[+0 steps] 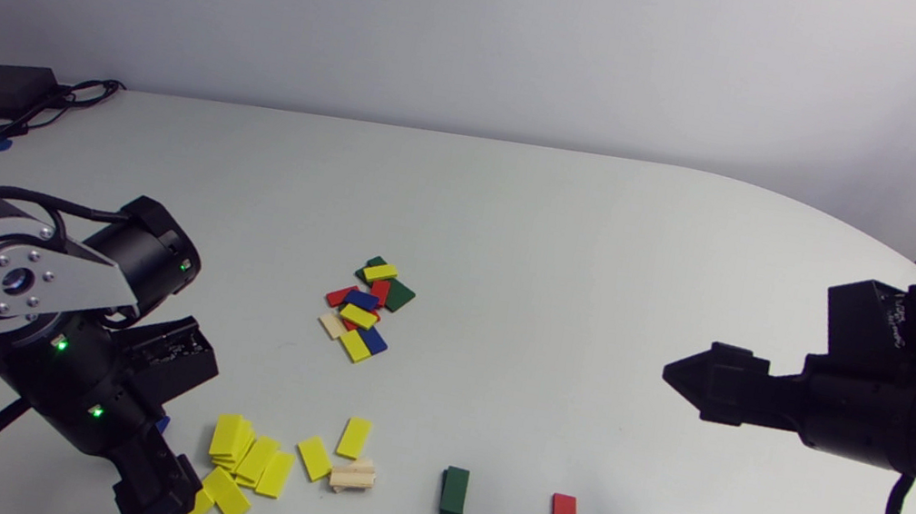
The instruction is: Take domino bricks one by one from the mixed stack on the table and place each onto the existing stack of the same color.
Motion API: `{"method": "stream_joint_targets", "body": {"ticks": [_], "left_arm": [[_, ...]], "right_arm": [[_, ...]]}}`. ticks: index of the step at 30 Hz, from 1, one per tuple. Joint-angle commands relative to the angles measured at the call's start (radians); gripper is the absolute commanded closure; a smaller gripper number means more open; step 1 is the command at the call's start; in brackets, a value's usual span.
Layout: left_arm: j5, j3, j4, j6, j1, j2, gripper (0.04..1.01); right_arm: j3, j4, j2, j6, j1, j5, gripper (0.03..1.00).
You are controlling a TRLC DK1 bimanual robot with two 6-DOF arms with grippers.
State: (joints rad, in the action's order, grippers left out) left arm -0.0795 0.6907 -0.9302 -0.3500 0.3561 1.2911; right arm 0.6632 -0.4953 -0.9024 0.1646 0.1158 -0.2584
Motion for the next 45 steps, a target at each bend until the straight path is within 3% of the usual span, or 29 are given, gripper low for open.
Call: {"method": "stream_joint_targets", "body": {"ticks": [1,10,19,28,32,45], "left_arm": [[-0.005,-0.030,0.004,0.020,0.024,0.034,0.052],[-0.003,-0.042,0.070,0.017,0.032,0.180,0.054],[-0.005,-0.045,0.120,0.025,0.081,0.246,0.070],[-0.006,-0.066,0.183,0.046,0.099,0.260,0.279],[-0.017,-0.069,0.185,0.048,0.093,0.257,0.438],[-0.019,-0.085,0.188,0.048,0.084,0.241,0.652]], "right_arm": [[-0.001,-0.015,-0.010,0.000,-0.008,0.001,0.062],[-0.005,-0.015,-0.010,0.000,-0.008,-0.001,0.062],[0.004,-0.015,-0.010,0.000,-0.008,-0.001,0.062],[0.006,-0.008,-0.026,0.001,-0.008,-0.001,0.062],[0.006,-0.003,-0.027,0.001,-0.007,-0.001,0.062],[-0.005,0.015,-0.032,0.012,-0.005,0.002,0.062]]}}
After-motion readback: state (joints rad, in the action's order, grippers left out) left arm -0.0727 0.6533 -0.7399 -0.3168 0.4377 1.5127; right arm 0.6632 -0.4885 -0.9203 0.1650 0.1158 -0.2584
